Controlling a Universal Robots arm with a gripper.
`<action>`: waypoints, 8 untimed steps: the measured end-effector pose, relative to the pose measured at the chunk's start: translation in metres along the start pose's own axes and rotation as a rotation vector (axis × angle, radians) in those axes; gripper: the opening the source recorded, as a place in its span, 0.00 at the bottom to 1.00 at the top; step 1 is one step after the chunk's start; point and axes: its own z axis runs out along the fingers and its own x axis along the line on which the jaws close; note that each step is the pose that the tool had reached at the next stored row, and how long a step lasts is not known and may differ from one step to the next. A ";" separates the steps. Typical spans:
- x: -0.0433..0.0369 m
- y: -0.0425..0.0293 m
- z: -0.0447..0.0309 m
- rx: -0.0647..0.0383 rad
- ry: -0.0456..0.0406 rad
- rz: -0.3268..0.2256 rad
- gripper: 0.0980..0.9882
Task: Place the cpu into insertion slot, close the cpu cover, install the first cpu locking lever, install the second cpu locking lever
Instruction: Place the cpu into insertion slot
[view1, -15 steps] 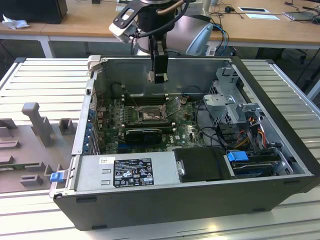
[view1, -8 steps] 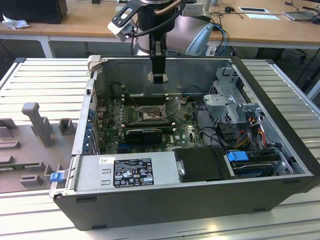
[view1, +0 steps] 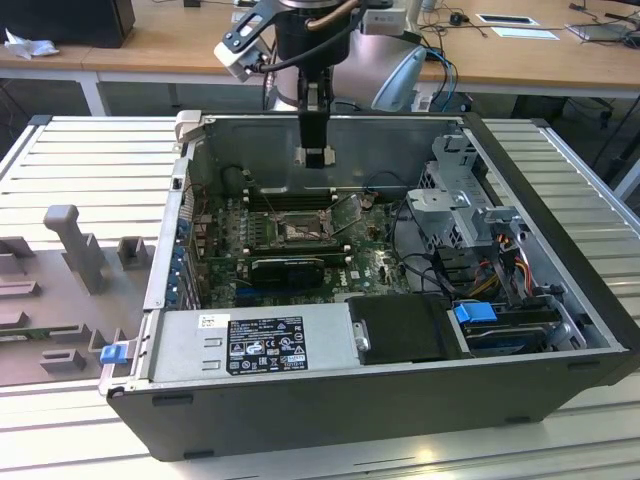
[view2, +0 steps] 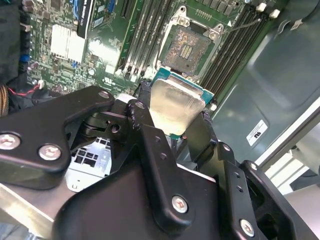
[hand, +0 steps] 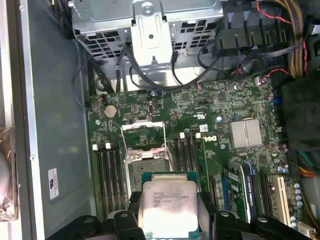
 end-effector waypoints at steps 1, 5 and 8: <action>0.0000 0.0000 0.0002 0.000 -0.0007 0.009 0.48; -0.0005 -0.0012 0.0046 -0.001 -0.0020 0.024 0.48; -0.0006 -0.0019 0.0108 0.000 0.0023 -0.026 0.48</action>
